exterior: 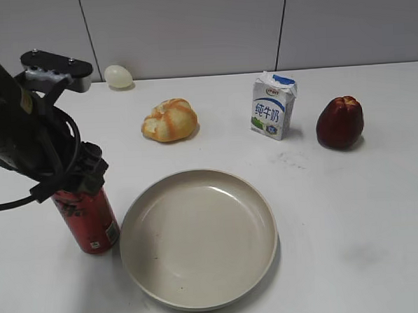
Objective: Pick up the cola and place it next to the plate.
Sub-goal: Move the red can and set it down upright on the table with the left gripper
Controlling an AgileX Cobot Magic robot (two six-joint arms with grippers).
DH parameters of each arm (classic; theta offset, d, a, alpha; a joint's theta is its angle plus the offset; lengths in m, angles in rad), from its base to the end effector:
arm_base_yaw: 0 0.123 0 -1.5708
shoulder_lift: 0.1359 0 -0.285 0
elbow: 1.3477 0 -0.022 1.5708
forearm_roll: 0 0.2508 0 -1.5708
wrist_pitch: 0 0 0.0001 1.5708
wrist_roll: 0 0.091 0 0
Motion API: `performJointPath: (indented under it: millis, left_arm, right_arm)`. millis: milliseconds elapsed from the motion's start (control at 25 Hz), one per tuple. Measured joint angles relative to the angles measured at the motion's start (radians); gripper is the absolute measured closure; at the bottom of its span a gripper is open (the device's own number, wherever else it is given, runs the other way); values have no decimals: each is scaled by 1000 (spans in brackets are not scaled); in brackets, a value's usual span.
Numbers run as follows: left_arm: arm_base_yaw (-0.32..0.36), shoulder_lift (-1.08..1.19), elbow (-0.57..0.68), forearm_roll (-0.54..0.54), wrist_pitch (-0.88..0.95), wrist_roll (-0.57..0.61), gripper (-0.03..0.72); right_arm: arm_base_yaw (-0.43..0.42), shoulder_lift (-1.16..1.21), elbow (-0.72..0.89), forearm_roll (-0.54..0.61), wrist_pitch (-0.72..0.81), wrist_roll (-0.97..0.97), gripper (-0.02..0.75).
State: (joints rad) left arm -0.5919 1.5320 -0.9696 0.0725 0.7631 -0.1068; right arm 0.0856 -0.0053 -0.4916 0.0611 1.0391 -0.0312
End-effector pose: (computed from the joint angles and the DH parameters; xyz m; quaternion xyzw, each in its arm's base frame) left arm 0.2435 -0.1582 0.2256 0.2578 0.9515 -0.0293 0.1653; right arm -0.0043 0.0044 0.2768 -0.0503 0.8465 0.0449 0.5281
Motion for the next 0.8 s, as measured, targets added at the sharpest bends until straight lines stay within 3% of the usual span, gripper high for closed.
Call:
performJointPath:
  millis: [240, 560, 680, 800]
  left_arm:
    - [0, -7, 0, -2, 4, 0, 32]
    - [5, -170, -45, -2, 55, 0, 17]
    - [50, -243, -75, -13, 118, 44, 29]
    - [174, -283, -100, -35, 199, 130, 47]
  right_arm:
    - [0, 0, 0, 0, 0, 0, 144]
    - [0, 0, 0, 0, 0, 0, 144]
    - [0, 0, 0, 0, 0, 0, 144]
    - [0, 0, 0, 0, 0, 0, 144]
